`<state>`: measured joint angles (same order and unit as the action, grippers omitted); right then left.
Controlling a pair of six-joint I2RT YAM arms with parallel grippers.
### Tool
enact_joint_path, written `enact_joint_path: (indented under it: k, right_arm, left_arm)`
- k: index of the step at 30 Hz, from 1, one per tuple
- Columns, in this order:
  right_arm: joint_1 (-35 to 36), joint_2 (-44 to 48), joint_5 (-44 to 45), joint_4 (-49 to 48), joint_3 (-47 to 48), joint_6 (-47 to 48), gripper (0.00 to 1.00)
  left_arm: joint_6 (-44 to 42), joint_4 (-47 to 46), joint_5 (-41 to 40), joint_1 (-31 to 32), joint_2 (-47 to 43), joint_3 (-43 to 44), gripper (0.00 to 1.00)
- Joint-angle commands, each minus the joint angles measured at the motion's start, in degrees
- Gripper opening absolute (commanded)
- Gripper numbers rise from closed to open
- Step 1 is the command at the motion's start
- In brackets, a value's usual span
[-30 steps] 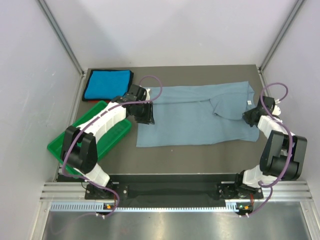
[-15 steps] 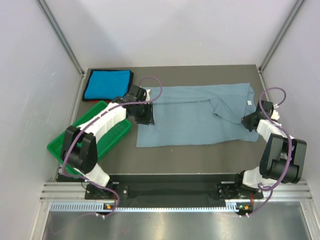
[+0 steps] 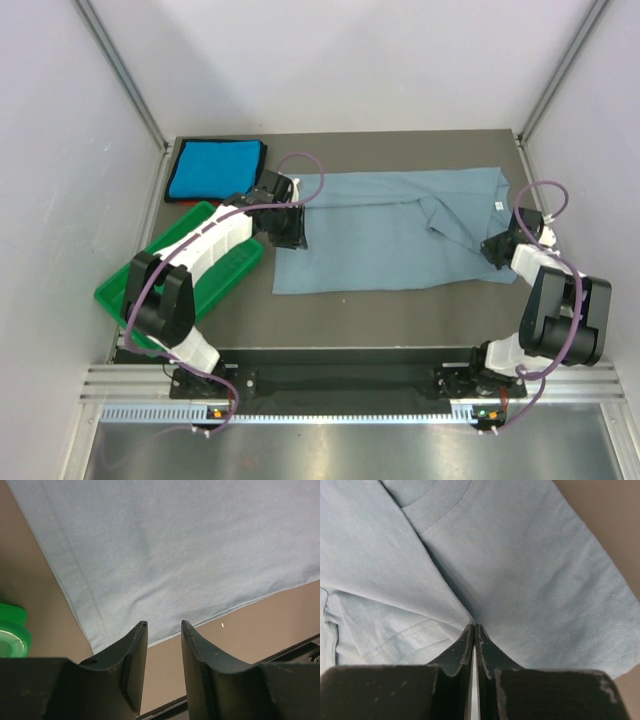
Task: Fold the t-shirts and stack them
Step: Fold the tshirt
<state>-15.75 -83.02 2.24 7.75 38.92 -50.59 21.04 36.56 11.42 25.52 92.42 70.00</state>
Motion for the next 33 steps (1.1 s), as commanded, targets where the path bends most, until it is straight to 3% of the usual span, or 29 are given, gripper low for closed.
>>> enact_joint_path:
  k: [1, 7, 10, 15, 18, 23, 28, 33]
  right_arm:
    - [0.5, -0.5, 2.2, -1.2, 0.3, 1.2, 0.02]
    - [0.7, 0.9, 4.5, 7.4, 8.1, 6.1, 0.27]
    - [1.9, 2.7, 7.1, 11.1, 10.4, 9.4, 0.34]
    - [8.9, 4.2, 5.0, 7.9, 14.9, 20.4, 0.31]
    - [15.3, -0.5, 0.7, 7.2, 21.4, 27.9, 0.28]
    - [26.1, -11.3, 2.2, 8.8, 31.5, 33.5, 0.23]
    - [29.2, -20.3, 4.7, 11.4, 38.8, 34.4, 0.21]
    - [29.5, -24.3, 7.3, 12.1, 39.3, 34.9, 0.21]
  left_arm:
    - [0.0, -0.3, -1.1, -0.3, 0.4, 1.0, 0.39]
    - [-0.5, 0.9, -2.2, -0.3, -0.2, 2.4, 0.39]
    - [-0.6, 1.3, -2.0, -0.3, -0.5, 3.2, 0.39]
    - [-0.7, 1.2, -1.1, -0.3, -1.2, 3.0, 0.39]
    - [-0.6, 0.4, -0.3, -0.3, -2.0, 1.9, 0.39]
    - [-0.8, -0.2, -0.1, -0.3, -2.4, 0.8, 0.39]
    - [-1.4, 0.0, -0.7, -0.4, -2.9, 0.3, 0.39]
    - [-1.8, 0.3, -1.7, -0.4, -2.9, 0.3, 0.39]
